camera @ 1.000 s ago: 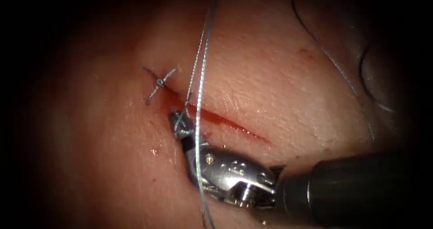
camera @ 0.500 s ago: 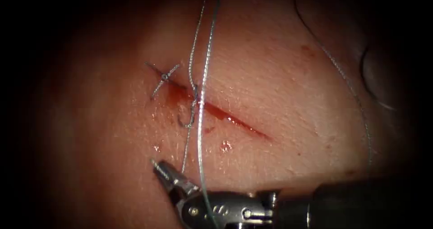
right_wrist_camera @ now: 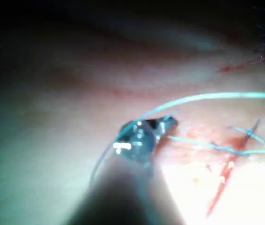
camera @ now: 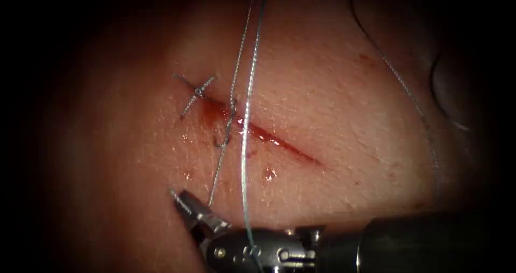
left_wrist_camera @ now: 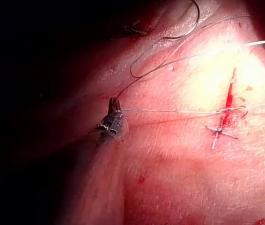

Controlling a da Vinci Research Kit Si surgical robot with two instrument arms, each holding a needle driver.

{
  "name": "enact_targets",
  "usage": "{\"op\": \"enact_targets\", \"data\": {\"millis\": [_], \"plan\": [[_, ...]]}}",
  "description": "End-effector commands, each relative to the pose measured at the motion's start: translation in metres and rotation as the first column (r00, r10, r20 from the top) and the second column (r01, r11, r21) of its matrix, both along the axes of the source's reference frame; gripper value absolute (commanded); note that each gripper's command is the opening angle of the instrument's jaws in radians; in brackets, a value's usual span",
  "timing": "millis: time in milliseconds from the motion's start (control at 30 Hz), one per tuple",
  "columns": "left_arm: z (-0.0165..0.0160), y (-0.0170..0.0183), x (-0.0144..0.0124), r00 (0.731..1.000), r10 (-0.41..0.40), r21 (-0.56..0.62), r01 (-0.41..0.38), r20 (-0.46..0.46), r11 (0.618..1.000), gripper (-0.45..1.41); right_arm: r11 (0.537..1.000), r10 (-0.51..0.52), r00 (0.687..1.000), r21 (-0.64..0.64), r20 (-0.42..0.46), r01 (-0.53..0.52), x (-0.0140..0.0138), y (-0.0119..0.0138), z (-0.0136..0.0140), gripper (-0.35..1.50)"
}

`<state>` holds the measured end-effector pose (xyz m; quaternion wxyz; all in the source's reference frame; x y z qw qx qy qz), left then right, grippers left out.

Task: Wound Closure

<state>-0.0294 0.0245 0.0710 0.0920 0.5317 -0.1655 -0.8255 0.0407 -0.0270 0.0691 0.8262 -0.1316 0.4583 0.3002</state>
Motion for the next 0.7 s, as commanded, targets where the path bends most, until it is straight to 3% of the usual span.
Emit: {"op": "enact_targets", "data": {"millis": [33, 433, 700], "plan": [[0.0007, 0.0008, -0.0009, 1.0, -0.017, -0.003, 0.017, -0.013, 1.0, -0.45, 1.0, -0.003, 1.0, 0.003, -0.01, 0.003, 0.0009, 0.0001, 0.0007, -0.35], [0.0029, 0.0044, -0.004, 0.996, -0.072, -0.035, 0.07, -0.061, 0.997, -0.45, 1.0, -0.009, 1.0, 0.003, -0.02, 0.009, 0.0017, 0.0014, 0.0018, -0.35], [0.0051, 0.0064, -0.0061, 0.991, -0.108, -0.072, 0.102, -0.076, 0.992, -0.45, 0.997, -0.067, 0.998, 0.021, -0.018, 0.068, 0.0024, -0.0009, 0.002, -0.35]]}}
